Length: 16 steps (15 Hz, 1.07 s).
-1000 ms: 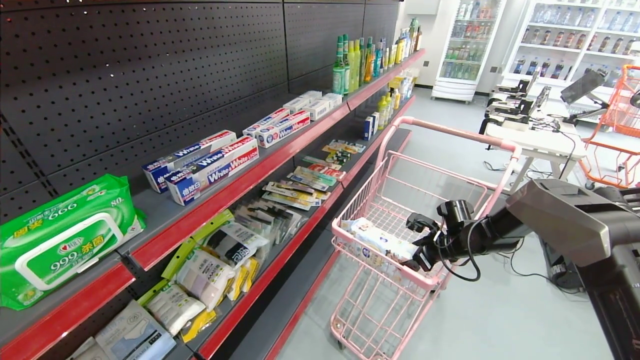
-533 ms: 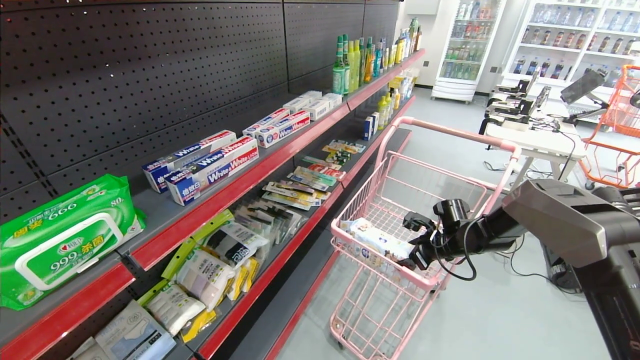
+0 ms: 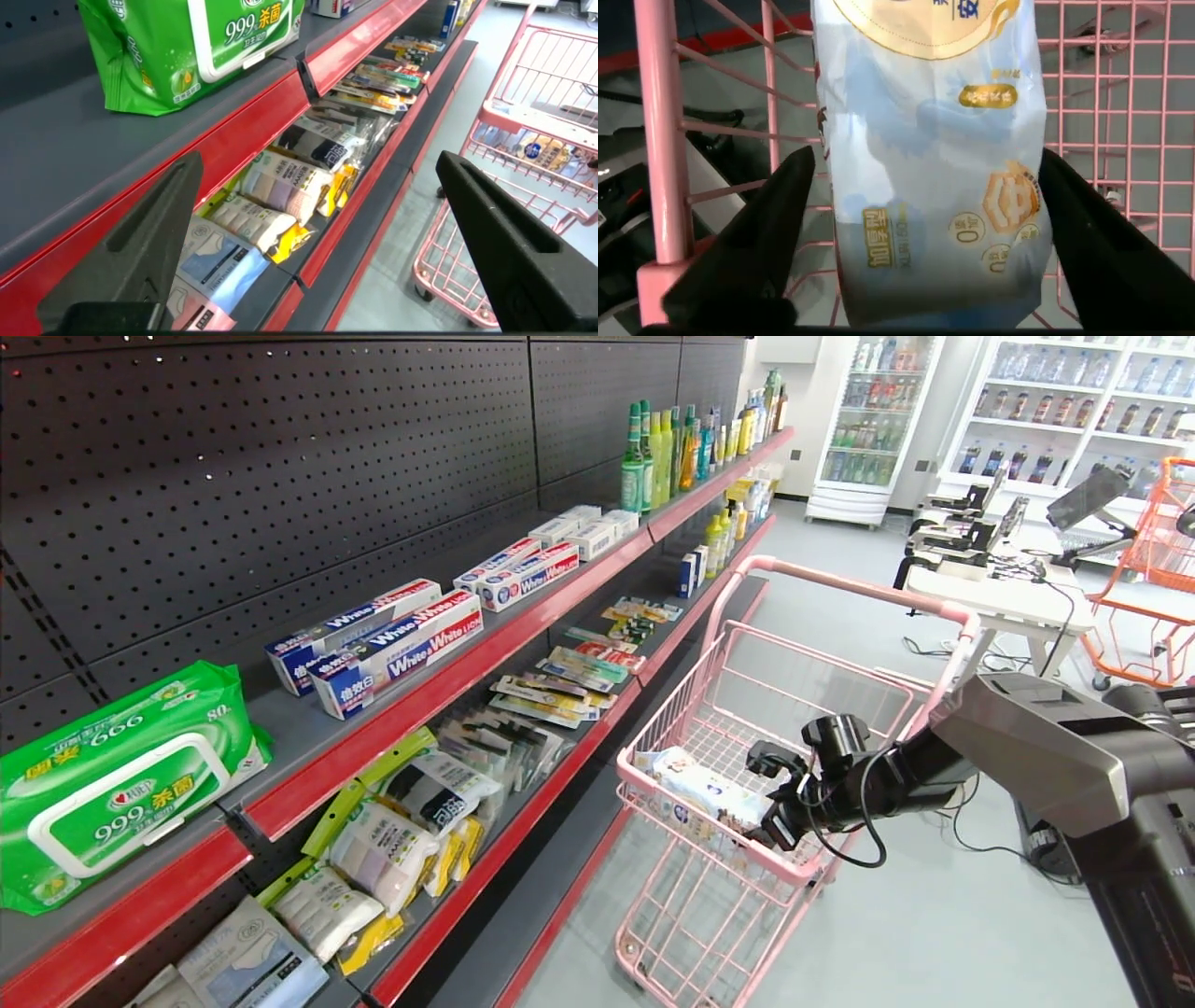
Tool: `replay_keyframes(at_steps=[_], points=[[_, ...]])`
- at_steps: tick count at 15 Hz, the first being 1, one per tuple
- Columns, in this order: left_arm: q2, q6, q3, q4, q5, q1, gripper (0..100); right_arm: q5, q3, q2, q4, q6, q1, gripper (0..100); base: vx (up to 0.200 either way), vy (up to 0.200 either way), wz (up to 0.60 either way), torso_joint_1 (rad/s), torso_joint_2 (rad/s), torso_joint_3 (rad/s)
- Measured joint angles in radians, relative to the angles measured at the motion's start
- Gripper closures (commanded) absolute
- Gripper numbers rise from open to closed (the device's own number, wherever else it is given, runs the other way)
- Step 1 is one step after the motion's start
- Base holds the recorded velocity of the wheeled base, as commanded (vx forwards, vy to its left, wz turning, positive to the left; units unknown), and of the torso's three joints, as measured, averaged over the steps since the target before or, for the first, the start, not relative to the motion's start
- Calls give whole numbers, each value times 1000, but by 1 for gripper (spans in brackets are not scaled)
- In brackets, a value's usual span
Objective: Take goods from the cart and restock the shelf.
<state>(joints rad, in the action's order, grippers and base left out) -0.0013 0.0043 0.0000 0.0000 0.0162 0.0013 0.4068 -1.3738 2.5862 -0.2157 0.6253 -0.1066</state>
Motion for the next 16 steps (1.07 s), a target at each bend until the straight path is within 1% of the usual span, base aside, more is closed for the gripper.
replay_keyframes(at_steps=[5,8,10,13,16], points=[[0,0,0,0,0,-1,0,-4,13,-3,-2,-28,0,100,0,0,0,0,0,0],[0,0,0,0,0,0,0,-25,47,-29,-1,-60,10,100,0,0,0,0,0,0],[0,0,0,0,0,0,0,-47,60,-67,0,-105,29,100,0,0,0,0,0,0],[0,0,0,0,0,-1,0,-106,64,-165,-2,-197,68,100,0,0,0,0,0,0],[0,0,0,0,0,0,0,-114,98,-254,0,-214,94,100,0,0,0,0,0,0]])
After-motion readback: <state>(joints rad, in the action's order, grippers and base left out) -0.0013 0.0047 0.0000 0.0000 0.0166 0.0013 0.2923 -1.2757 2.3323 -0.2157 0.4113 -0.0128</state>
